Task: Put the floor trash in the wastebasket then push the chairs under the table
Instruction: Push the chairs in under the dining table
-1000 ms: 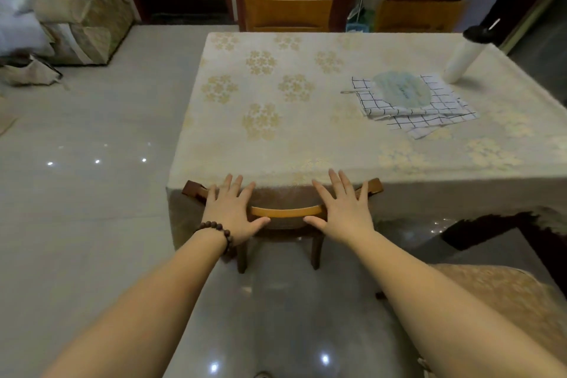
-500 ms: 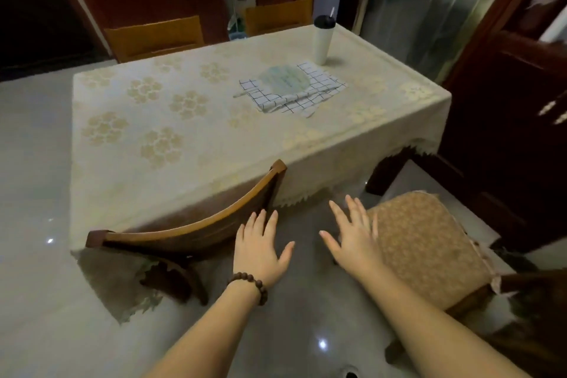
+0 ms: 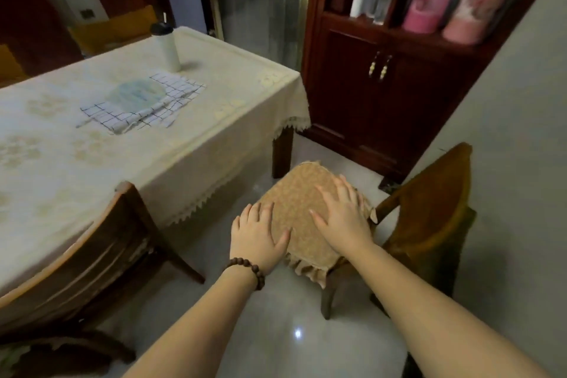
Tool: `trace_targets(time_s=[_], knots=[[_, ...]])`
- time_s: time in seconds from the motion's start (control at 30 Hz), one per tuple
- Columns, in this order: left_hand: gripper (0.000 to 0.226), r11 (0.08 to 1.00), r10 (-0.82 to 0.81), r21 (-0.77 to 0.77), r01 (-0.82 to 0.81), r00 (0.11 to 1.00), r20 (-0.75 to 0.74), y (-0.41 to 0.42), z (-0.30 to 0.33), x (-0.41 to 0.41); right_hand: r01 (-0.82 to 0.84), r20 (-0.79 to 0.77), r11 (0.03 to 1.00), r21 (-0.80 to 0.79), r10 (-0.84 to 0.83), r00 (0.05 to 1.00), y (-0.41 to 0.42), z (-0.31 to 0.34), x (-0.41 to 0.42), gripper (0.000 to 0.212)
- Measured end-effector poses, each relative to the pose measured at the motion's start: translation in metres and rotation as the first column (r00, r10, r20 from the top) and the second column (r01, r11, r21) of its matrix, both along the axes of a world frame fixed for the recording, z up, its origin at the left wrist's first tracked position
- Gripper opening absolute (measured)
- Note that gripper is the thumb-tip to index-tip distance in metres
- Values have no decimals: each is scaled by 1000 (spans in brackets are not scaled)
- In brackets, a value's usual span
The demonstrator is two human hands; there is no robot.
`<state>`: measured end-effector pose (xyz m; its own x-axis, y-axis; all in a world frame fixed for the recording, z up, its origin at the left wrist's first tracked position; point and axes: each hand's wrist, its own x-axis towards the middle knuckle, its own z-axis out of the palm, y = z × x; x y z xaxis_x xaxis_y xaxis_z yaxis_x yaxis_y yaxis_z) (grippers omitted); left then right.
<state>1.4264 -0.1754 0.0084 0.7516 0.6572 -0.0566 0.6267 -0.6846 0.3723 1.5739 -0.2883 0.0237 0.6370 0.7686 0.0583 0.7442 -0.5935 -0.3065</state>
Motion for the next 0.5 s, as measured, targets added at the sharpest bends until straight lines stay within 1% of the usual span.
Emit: trace_targets(time_s=[0.13,0.27,0.37,0.5], knots=[[70,998,-61,-12,62,998,3,-67,6,71,21,35,998,64,-23,999,-78,3,61,50],[73,994,-97,-52,96,995,-9,-146,6,140,100,59,988,114,-108,992,-162,1,124,44],[73,986,-136,-99,132,990,-29,-199,9,181,153,51,982,109,-159,986,-215,-4,164,44],[75,988,-147,-50,145,989,-18,-239,13,218,208,30,975,79,-210,977,-253,-10,203,46]])
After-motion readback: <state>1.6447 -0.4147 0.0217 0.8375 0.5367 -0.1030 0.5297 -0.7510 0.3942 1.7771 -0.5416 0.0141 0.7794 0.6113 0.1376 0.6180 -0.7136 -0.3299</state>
